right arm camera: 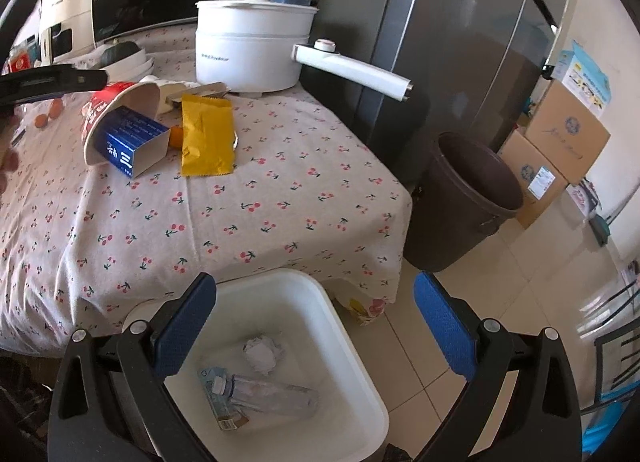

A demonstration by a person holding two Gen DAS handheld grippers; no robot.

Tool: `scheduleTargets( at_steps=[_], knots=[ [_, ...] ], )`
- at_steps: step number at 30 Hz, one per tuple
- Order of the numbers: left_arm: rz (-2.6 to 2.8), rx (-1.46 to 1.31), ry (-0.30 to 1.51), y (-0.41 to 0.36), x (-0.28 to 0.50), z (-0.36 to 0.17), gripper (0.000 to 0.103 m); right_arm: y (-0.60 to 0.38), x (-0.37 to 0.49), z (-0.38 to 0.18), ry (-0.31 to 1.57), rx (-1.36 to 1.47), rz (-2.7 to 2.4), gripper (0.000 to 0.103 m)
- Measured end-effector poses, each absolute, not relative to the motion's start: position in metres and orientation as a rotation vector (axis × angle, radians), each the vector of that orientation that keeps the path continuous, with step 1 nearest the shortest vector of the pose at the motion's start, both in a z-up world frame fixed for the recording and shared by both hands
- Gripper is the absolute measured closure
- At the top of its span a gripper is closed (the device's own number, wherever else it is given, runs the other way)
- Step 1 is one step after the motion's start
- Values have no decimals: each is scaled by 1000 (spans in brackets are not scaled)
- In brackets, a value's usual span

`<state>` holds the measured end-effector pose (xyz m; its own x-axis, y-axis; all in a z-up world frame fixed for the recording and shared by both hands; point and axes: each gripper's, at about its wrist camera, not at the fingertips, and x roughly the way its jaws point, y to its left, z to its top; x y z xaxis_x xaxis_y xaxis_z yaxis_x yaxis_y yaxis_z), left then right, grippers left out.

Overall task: Collect trash
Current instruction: 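Move the left tool to the red noodle cup and grasp its rim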

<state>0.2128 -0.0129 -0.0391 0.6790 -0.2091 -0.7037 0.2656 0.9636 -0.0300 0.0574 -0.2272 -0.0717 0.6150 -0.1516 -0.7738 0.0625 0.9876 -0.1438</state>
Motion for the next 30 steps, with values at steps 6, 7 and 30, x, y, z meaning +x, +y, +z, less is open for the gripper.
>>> scheduleTargets(
  at_steps=[6, 7, 30],
  knots=[
    [-217, 133, 825, -9, 242, -59, 7, -217, 69, -76, 920, -116, -99, 7],
    [-215, 127, 837, -6, 248, -63, 7, -215, 71, -76, 921, -117, -94, 7],
    [-242, 41, 809, 43, 224, -39, 16, -195, 78, -75, 911, -109, -64, 7]
  ],
)
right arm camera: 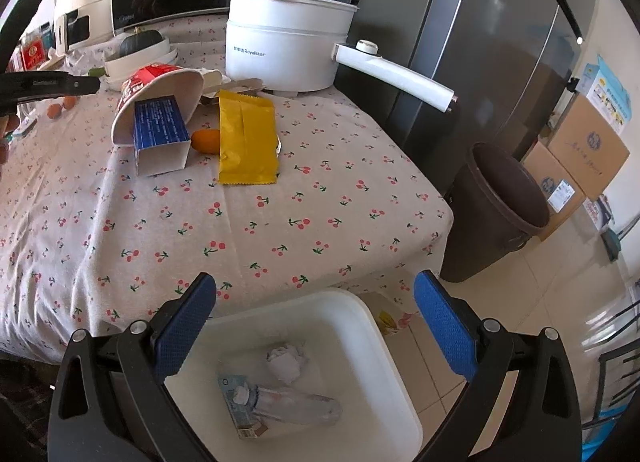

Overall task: Collect trash
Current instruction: 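Move the left tool to the red noodle cup and grasp its rim, then lift the red noodle cup with the left tool while the right tool grasps the blue carton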

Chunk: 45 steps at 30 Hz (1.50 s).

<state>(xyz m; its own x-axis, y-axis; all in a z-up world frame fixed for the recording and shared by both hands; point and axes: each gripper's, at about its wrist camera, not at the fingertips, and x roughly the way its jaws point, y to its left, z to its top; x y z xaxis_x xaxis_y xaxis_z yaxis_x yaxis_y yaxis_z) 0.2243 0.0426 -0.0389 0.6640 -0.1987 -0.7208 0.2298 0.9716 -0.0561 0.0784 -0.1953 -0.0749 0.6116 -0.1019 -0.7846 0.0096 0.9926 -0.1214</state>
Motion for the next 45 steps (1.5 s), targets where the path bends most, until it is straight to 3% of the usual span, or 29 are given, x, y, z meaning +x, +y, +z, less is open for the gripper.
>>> scheduleTargets(
  at_steps=[2, 19, 22, 23, 27, 30, 33, 40, 45],
  knots=[
    [-207, 46, 756, 42, 222, -36, 6, -198, 77, -74, 909, -101, -68, 7],
    [-268, 578, 994, -44, 309, -76, 7, -189, 97, -71, 943, -64, 2, 7],
    [-318, 551, 1036, -39, 313, -85, 8, -186, 97, -72, 951, -69, 10, 7],
    [-325, 509, 1028, -34, 313, -82, 11, -185, 96, -72, 950, -72, 13, 7],
    [-368, 286, 991, -6, 307, -55, 71, -186, 94, -72, 949, -76, 6, 7],
    [-343, 254, 969, 11, 292, -41, 91, -188, 96, -74, 955, -64, -2, 7],
    [-310, 190, 942, 28, 270, -34, 97, -181, 103, -67, 925, -70, 33, 7],
    [-191, 0, 887, 77, 204, -37, 97, -129, 117, -57, 861, -148, 294, 7],
    [-80, -121, 873, 114, 181, -34, 97, -54, 103, -54, 752, -374, 505, 7]
  ],
)
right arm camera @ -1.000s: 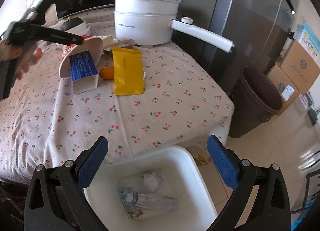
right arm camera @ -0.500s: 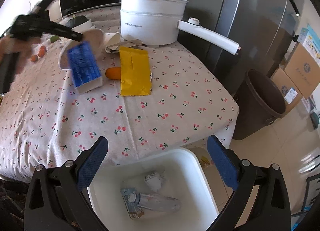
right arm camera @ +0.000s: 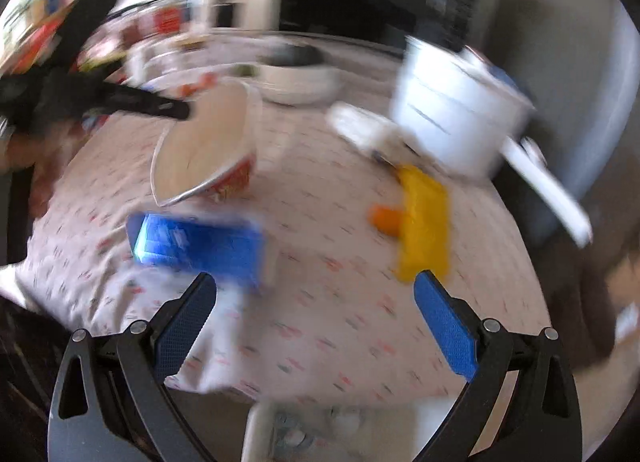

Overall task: Collect trash
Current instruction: 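Lift the red noodle cup with the left tool while the right tool grasps the blue carton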

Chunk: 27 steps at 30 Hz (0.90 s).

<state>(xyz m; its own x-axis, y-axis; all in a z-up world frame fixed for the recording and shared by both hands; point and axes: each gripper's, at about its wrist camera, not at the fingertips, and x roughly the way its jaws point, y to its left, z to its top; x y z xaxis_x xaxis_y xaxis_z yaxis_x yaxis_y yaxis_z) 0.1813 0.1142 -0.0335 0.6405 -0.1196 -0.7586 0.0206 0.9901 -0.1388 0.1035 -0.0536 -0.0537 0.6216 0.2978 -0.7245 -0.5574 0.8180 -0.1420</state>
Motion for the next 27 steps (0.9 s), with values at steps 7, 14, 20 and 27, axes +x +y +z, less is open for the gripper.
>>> scheduleTargets(
  at_steps=[7, 14, 20, 27],
  knots=[
    [-31, -175, 748, 149, 154, 2, 97, -4, 89, -76, 765, -540, 681, 7],
    [-48, -223, 751, 162, 153, 8, 97, 28, 63, -106, 695, -835, 748, 7],
    [-37, -242, 778, 172, 153, 4, 96, 49, 73, -118, 652, -1062, 865, 7],
    [-21, -248, 825, 180, 162, -5, 44, 52, 101, -120, 787, -950, 906, 34]
  ],
)
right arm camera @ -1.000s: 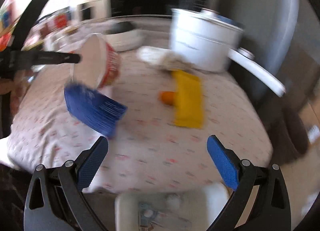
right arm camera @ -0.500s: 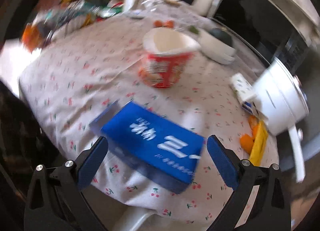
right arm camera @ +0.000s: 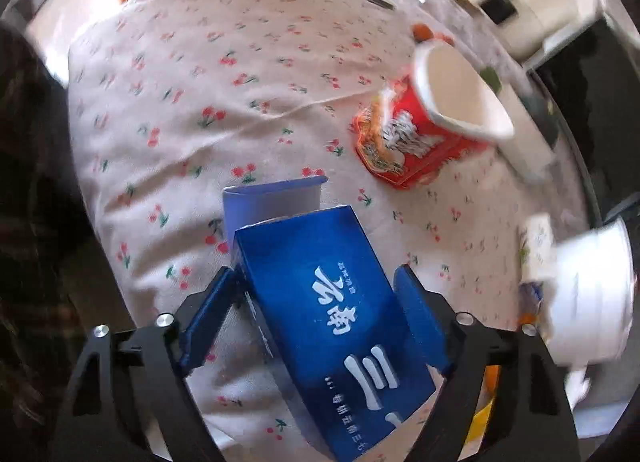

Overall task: Collect trash
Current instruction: 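Lift the red noodle cup with the left tool while the right tool grasps the blue carton, then carry the noodle cup and blue carton toward the white bin with both tools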

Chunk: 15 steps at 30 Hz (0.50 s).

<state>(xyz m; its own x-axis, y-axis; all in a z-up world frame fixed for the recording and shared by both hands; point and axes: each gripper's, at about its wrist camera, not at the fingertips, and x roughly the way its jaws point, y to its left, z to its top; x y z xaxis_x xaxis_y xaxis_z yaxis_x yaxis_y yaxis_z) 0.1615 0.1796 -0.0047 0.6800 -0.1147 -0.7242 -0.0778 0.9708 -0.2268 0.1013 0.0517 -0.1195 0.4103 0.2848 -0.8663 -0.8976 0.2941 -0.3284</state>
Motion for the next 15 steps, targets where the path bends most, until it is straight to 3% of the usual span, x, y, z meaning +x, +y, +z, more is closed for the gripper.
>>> scheduleTargets(
  at_steps=[1, 3, 6, 12, 15],
  knots=[
    [-13, -255, 831, 180, 163, -7, 36, 49, 103, -118, 790, -910, 889, 38],
    [-13, -274, 846, 181, 168, -10, 35, 43, 104, -115, 796, -844, 853, 41],
    [-16, -314, 875, 179, 174, -17, 24, 29, 107, -110, 812, -731, 786, 44],
    [24, -331, 933, 166, 185, -30, 22, -3, 116, -91, 839, -508, 652, 45],
    [39, -331, 953, 156, 191, -35, 12, -20, 119, -75, 824, -418, 562, 45]
  ],
)
